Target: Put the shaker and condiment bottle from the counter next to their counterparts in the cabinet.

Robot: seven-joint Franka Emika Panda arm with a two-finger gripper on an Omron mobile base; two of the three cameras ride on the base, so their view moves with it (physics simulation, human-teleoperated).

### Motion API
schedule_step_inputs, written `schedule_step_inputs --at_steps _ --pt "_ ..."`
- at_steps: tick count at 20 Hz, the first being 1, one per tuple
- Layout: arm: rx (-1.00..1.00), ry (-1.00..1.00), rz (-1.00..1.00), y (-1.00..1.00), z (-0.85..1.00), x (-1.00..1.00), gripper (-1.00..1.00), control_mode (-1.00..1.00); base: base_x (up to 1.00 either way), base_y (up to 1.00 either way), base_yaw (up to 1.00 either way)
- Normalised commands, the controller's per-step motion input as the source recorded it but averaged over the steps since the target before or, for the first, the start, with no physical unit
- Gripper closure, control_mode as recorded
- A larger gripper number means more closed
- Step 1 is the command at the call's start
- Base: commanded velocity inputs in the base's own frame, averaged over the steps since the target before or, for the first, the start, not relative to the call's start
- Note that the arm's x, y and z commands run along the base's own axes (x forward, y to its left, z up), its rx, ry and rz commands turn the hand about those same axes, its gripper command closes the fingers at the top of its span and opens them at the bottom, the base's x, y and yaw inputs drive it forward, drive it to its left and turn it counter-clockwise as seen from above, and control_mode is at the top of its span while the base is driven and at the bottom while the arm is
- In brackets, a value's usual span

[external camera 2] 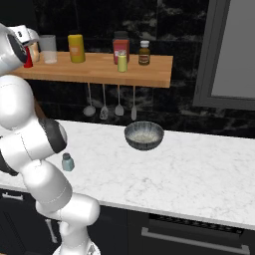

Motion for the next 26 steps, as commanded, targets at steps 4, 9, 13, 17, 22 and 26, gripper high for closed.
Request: schedule_step_inputs --at_steps 4,9,13,17,22,26 --pt "0.07 -0.03 -0.07 0.0 0.54 -0.26 -1.0 -1.0 0.0 0.0 0.0" --pt "0.1 -0.05 -0.05 0.0 0.61 -0.64 -1.0 -1.0 0.0 0.0 0.0" --pt "0.12 -0.06 -0.07 -0.09 0.17 -0.98 -1.0 -1.0 0.0 0.0 0.0" --pt "0.1 -0.19 -0.09 -0.28 0.0 -1.0 -1.0 -1.0 0.0 0.0 0.0" --pt "0.14 -0.22 -0.09 -0.47 -0.11 -1.0 -1.0 -1.0 0.0 0.0 0.0" --pt "0.02 -0.08 0.02 -0.91 -0.24 -0.54 -1.0 -1.0 0.0 0.0 0.0"
